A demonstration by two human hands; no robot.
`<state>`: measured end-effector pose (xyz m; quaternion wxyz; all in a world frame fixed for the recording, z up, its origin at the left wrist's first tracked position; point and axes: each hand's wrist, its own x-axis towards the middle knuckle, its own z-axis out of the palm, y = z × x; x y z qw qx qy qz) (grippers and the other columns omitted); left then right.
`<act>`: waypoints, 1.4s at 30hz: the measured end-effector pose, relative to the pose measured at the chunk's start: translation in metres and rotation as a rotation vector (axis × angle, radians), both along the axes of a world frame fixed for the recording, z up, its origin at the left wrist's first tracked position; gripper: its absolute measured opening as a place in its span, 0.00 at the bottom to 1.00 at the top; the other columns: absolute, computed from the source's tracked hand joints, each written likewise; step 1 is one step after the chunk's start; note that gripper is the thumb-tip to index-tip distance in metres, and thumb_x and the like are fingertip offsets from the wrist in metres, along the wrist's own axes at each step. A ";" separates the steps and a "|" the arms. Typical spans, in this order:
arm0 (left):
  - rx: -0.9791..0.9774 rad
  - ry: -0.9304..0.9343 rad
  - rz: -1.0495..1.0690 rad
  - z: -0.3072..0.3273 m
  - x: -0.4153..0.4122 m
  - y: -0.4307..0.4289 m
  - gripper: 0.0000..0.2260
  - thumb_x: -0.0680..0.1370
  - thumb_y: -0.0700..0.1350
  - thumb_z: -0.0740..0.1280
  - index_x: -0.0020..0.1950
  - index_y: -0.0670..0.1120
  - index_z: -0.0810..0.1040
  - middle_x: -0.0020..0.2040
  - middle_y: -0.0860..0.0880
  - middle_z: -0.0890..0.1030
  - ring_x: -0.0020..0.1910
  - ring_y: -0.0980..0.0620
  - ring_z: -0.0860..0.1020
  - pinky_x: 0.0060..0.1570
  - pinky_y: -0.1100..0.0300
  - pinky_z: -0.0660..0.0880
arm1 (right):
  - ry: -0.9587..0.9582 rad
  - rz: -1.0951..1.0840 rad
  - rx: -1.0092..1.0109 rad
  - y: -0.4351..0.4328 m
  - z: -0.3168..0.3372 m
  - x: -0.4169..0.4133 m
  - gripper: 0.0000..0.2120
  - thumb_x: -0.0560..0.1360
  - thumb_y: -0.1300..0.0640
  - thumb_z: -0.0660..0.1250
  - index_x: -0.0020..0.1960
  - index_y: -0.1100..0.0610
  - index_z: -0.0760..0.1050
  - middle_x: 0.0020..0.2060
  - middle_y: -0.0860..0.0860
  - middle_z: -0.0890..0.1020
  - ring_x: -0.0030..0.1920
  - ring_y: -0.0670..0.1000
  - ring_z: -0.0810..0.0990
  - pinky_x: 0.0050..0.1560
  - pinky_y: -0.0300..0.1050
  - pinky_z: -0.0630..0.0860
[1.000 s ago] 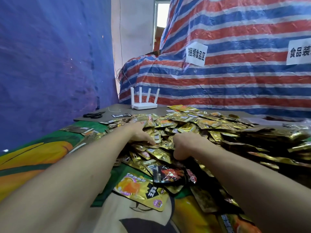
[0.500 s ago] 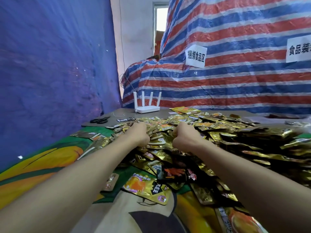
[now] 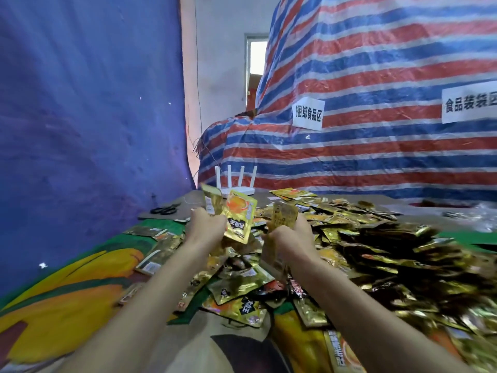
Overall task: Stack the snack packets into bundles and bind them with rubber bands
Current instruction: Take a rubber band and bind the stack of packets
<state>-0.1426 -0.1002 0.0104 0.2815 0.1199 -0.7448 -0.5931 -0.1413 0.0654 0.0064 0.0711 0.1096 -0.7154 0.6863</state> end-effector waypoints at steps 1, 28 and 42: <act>0.023 0.011 -0.032 -0.001 0.005 0.005 0.04 0.76 0.38 0.66 0.43 0.43 0.72 0.39 0.44 0.74 0.41 0.44 0.75 0.44 0.51 0.73 | -0.021 -0.010 -0.032 0.001 0.000 0.004 0.15 0.73 0.74 0.58 0.47 0.55 0.72 0.45 0.56 0.78 0.54 0.66 0.80 0.51 0.58 0.77; 0.077 0.440 -0.449 -0.063 0.052 0.067 0.35 0.75 0.48 0.66 0.79 0.59 0.55 0.51 0.57 0.84 0.52 0.60 0.83 0.48 0.68 0.77 | -0.194 0.328 -0.493 -0.017 -0.033 0.060 0.21 0.82 0.44 0.58 0.55 0.55 0.85 0.53 0.53 0.86 0.60 0.54 0.83 0.66 0.53 0.75; -0.029 0.409 -0.572 -0.068 0.055 0.063 0.31 0.67 0.35 0.71 0.68 0.49 0.69 0.47 0.48 0.81 0.42 0.55 0.81 0.44 0.62 0.76 | -0.405 0.124 -0.623 -0.007 -0.032 0.051 0.19 0.77 0.70 0.55 0.66 0.65 0.73 0.58 0.67 0.81 0.58 0.64 0.82 0.53 0.55 0.81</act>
